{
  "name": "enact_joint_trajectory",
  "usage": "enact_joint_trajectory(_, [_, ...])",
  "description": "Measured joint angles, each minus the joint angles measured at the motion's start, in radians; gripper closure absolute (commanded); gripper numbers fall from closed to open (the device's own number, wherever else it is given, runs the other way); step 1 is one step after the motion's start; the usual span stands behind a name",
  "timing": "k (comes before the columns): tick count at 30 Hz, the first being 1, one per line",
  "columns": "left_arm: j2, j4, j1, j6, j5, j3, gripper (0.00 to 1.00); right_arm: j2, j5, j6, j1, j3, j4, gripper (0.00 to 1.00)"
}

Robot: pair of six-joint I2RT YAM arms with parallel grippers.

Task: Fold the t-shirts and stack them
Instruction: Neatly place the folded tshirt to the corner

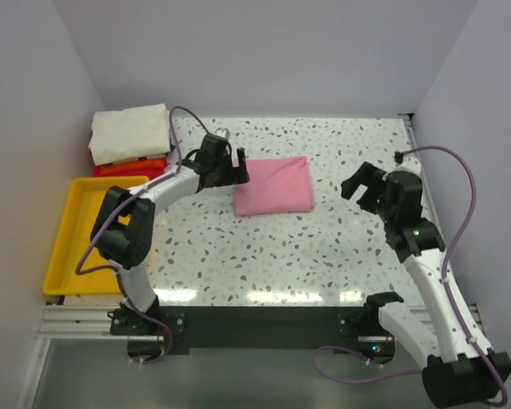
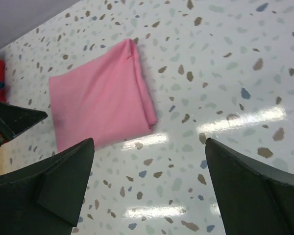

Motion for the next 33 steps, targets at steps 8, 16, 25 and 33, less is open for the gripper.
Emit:
enact_joint_trajectory(8, [0.192,-0.058,-0.001,-0.001,-0.040,0.150,0.05,-0.227,0.156,0.013,0.000,-0.104,-0.093,0.01])
enact_joint_trajectory(16, [0.248,-0.090,-0.006,-0.001,-0.057,0.182,0.18,-0.178,0.159,-0.001,0.000,-0.104,-0.114,0.01])
enact_joint_trajectory(25, [0.297,-0.114,-0.059,0.013,-0.125,0.242,0.28,-0.122,0.157,-0.023,0.000,-0.104,-0.140,0.01])
enact_joint_trajectory(33, [0.366,-0.143,-0.095,0.018,-0.149,0.341,0.58,-0.140,0.165,-0.045,0.000,-0.104,-0.140,0.02])
